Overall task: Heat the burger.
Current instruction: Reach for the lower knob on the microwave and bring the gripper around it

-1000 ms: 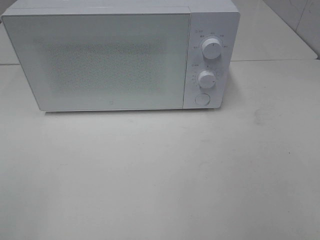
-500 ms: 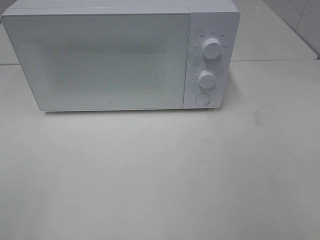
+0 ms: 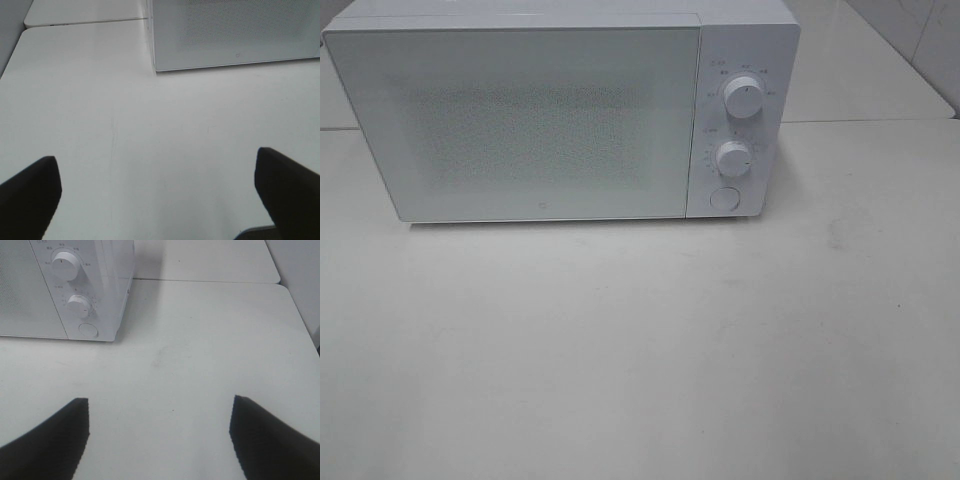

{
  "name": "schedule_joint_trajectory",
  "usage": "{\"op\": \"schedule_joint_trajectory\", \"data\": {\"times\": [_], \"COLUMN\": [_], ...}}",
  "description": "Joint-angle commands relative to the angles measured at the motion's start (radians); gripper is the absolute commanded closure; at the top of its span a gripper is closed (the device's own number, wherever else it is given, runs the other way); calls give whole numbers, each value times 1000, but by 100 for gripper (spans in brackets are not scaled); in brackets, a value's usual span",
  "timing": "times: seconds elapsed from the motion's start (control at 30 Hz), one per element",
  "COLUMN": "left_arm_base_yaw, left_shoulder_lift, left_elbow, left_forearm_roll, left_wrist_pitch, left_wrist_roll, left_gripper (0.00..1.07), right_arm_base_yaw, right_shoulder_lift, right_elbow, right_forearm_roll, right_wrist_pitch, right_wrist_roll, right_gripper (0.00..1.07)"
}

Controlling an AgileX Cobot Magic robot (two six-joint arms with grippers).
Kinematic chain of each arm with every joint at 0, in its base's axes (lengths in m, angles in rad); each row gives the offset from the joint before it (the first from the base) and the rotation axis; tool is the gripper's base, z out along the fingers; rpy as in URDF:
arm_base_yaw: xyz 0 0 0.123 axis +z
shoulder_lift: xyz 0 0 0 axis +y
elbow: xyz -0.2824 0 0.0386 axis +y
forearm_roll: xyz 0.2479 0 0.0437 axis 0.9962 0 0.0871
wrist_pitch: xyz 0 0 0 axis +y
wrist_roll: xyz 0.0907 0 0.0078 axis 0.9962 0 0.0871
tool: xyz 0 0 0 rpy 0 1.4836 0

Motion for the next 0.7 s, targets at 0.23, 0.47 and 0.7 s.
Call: {"op": "schedule_joint_trajectory", "data": {"times": [0.23, 0.47, 0.7], "left_arm_base_yaw": [3, 3, 3], "left_shoulder_lift": [-26, -26, -26], "left_elbow": [2, 2, 2], "left_forearm_roll": [-5, -5, -5], "left_wrist_pitch": [-15, -15, -15], "left_wrist_roll": [-5, -5, -5], "left_gripper": [9, 9, 9], "right_arm_base_yaw": [-4, -4, -4], "right_shoulder_lift": [142, 279, 376], "right_elbow": [-3, -3, -3], "right_forearm_roll": [0, 0, 0], "right_wrist_pitch": [-160, -327, -455], "right_wrist_roll": [2, 2, 2], "right_gripper": [32, 32, 32]}}
